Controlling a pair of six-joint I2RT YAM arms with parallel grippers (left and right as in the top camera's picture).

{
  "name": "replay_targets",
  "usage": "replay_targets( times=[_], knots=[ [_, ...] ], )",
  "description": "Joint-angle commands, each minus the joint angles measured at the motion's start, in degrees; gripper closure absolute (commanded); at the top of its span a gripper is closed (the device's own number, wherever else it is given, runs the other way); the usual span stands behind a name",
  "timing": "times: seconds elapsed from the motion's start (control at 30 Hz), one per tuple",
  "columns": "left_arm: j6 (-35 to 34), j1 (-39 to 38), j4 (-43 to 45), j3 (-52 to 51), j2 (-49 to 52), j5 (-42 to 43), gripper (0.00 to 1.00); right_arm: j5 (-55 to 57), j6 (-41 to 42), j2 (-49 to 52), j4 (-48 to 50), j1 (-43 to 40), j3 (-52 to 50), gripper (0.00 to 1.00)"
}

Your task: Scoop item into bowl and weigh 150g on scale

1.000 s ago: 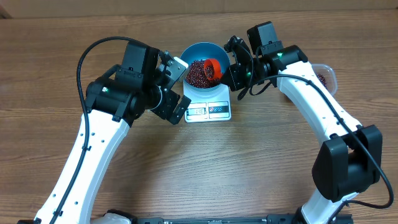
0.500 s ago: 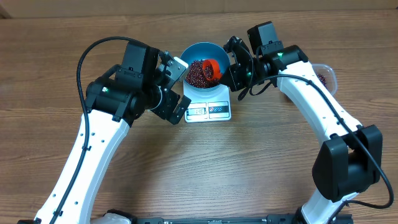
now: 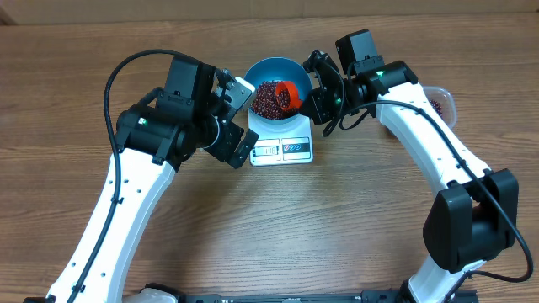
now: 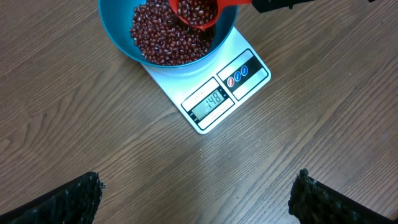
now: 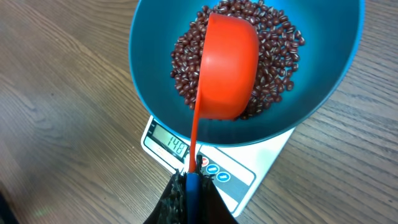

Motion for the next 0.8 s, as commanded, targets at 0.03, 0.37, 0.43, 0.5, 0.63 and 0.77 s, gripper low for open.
replay_targets(
  times=[0.03,0.37,0.43,0.5,0.63,0.77],
  knots=[
    [1.5,-0.4,0.0,0.9,-0.4,0.9,0.00,0.5,0.9,-2.4,0.5,-0.1,1.8,0.97],
    [1.5,-0.4,0.0,0.9,-0.4,0.9,0.00,-1.0,-0.6,-2.4,0.2,0.0,1.8,0.96],
    [1.5,-0.4,0.0,0.9,-0.5,0.9,0.00,-1.1,-0.6,-2.4,0.1,-0.1,1.8,0.96],
    [1.5,-0.4,0.0,0.9,-0.4,0.9,0.00,-1.0,-0.6,-2.4,0.1,-0.1,1.8,0.97],
    [1.5,-0.4,0.0,0.9,-0.5,0.9,0.00,-1.0,-0.6,-2.4,0.1,-0.1,1.8,0.97],
    [1.5,-0.4,0.0,0.9,-0.4,0.9,0.00,-1.0,-0.6,-2.4,0.2,-0.1,1.8,0.96]
  ],
)
